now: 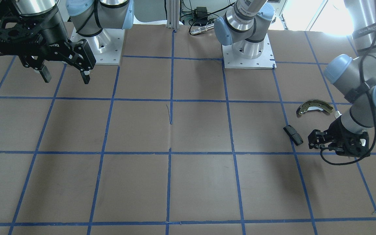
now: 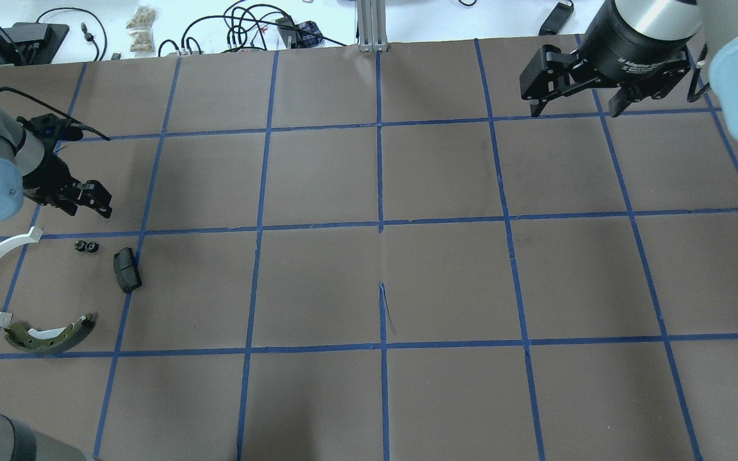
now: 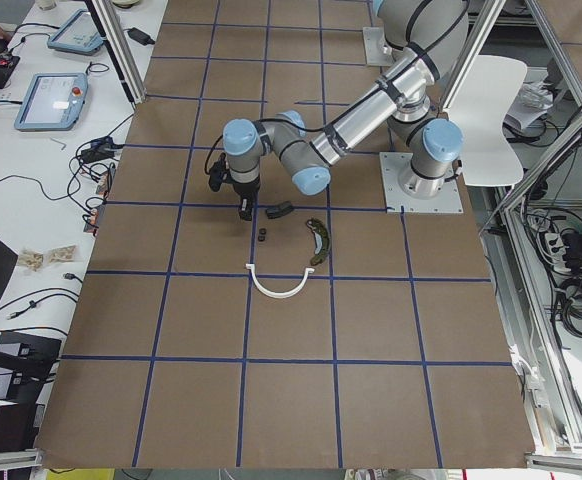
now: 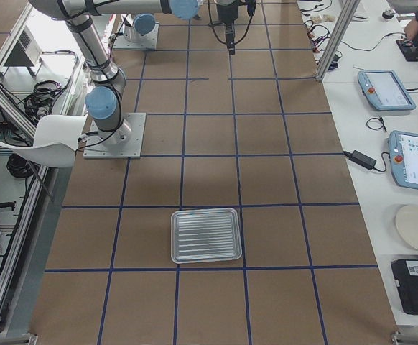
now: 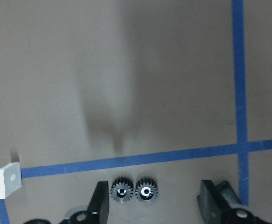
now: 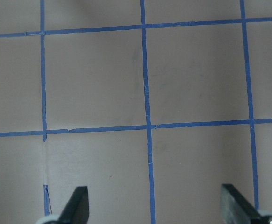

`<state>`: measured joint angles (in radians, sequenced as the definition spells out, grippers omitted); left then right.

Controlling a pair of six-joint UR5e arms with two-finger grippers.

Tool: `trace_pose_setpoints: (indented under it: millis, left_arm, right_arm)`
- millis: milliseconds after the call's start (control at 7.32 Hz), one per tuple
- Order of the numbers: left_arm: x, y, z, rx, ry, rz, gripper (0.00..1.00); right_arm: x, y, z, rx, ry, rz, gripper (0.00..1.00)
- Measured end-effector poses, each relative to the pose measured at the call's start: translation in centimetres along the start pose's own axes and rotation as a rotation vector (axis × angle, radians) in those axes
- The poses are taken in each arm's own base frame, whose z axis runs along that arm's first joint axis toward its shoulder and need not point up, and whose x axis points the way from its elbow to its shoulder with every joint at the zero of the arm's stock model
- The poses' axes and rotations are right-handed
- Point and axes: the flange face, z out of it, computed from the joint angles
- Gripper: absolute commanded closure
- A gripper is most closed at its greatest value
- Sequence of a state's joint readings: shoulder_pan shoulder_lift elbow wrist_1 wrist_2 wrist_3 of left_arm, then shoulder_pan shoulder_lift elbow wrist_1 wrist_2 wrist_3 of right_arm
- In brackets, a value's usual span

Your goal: Place bearing gear from tray to pile

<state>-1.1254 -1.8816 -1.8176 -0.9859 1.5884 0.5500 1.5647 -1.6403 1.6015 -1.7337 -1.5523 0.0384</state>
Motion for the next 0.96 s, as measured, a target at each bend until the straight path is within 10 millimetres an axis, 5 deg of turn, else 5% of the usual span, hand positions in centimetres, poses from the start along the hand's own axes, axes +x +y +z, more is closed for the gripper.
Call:
trace_pose_setpoints:
  millis: [546, 956]
  left_arm:
    - [16.0, -0.7, -13.5, 0.006, 0.009, -0.036, 0.12]
    - [24.7, 2.7, -24.8, -0.096, 0.029, -0.044, 0.05]
  right_arm:
    - [0.0, 0.0, 0.0, 0.001, -0.001, 0.0, 0.0]
    - [0.0, 0.0, -0.1, 0.001, -0.002, 0.0, 0.0]
